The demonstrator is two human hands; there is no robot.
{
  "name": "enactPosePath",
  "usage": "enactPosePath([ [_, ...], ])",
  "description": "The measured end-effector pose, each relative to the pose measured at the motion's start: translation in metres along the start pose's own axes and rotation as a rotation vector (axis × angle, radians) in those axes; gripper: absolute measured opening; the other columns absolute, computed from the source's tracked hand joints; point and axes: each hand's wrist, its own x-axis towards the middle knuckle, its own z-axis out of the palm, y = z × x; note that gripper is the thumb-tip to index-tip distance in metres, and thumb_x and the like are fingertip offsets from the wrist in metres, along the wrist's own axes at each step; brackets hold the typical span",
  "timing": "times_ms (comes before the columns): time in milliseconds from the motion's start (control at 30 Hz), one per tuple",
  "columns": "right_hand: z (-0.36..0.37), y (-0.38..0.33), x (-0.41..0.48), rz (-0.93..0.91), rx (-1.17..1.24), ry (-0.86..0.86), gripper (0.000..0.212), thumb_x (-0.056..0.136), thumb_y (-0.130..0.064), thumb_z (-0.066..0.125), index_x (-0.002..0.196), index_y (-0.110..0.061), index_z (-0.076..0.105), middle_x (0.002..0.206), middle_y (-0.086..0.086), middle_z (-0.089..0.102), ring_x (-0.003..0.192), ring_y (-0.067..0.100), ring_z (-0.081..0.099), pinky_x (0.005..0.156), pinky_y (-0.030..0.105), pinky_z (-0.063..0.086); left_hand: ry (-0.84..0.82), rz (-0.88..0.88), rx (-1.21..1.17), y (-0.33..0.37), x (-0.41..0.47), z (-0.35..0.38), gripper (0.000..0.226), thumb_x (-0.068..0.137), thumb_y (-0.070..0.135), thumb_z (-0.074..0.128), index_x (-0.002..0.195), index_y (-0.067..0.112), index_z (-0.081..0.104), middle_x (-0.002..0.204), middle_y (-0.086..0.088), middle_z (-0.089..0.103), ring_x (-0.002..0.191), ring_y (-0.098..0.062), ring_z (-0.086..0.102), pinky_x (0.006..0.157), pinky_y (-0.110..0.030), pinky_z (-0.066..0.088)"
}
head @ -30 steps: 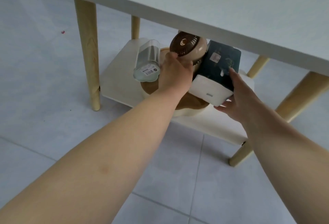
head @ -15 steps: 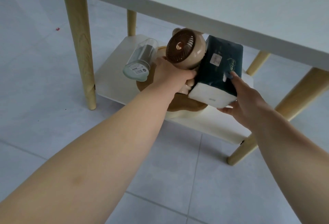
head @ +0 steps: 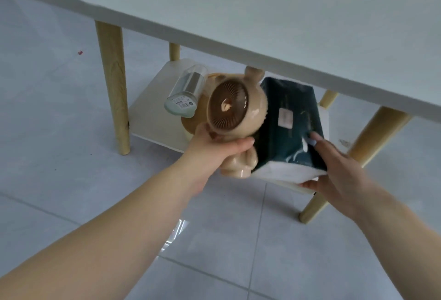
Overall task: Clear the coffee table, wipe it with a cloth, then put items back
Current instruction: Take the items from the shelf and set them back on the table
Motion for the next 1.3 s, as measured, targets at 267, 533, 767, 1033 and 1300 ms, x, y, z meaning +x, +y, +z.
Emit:
enactPosePath([
  [267,0.052,0.001,-0.038,0.065,-0.08,-0.211,0.021,0.074,-0.038,0.056,0.094,-0.031,0.056,0.076,-0.006,0.073,0.069,0.01,0.068,0.064,0.03,0.057,0.101,-0.038,-0.082,0.013,-0.075,-0.058,0.009,0.063,0.009,0.067,0.068,0.009,0.059,0.053,-0.004,0.064,0.05,-0.018,0.058,0.042,-0.02,0.044],
  [533,0.115,-0.05,-0.068,0.022,-0.197,-0.575,0.032,0.07,-0.041,0.054,0.099,-0.029,0.06,0.082,-0.012,0.074,0.075,0.007,0.067,0.067,0.022,0.054,0.54,0.093,-0.101,0.075,-0.145,-0.121,0.085,0.037,0.022,0.072,0.116,0.002,0.046,0.092,-0.01,0.063,0.088,-0.033,0.059,0.079,-0.046,0.046],
  [767,0.13,-0.095,-0.09,0.13,-0.209,-0.669,0.016,0.084,-0.018,0.049,0.073,-0.02,0.06,0.054,-0.021,0.066,0.053,-0.003,0.059,0.063,0.015,0.044,0.424,0.262,0.071,0.17,-0.159,-0.116,0.09,0.03,0.038,0.08,0.105,-0.002,0.051,0.066,-0.001,0.064,0.058,-0.016,0.06,0.045,-0.024,0.045],
  [1033,0.104,-0.189,-0.109,-0.052,-0.08,-0.547,0.032,0.07,-0.037,0.05,0.09,-0.023,0.07,0.085,0.009,0.073,0.052,0.011,0.065,0.06,0.035,0.054,0.392,0.39,0.016,0.238,-0.108,-0.097,0.071,0.032,0.026,0.081,0.098,0.024,0.054,0.068,0.017,0.071,0.064,0.0,0.065,0.046,-0.015,0.047],
  [1300,0.057,-0.214,-0.075,-0.226,-0.187,-0.021,0.023,0.09,-0.038,0.042,0.093,-0.024,0.06,0.08,-0.002,0.071,0.072,0.015,0.063,0.057,0.032,0.049,0.365,0.395,0.076,0.237,-0.028,-0.066,0.041,0.068,0.005,0.069,0.101,0.019,0.05,0.08,0.008,0.065,0.075,-0.009,0.059,0.057,-0.023,0.041],
])
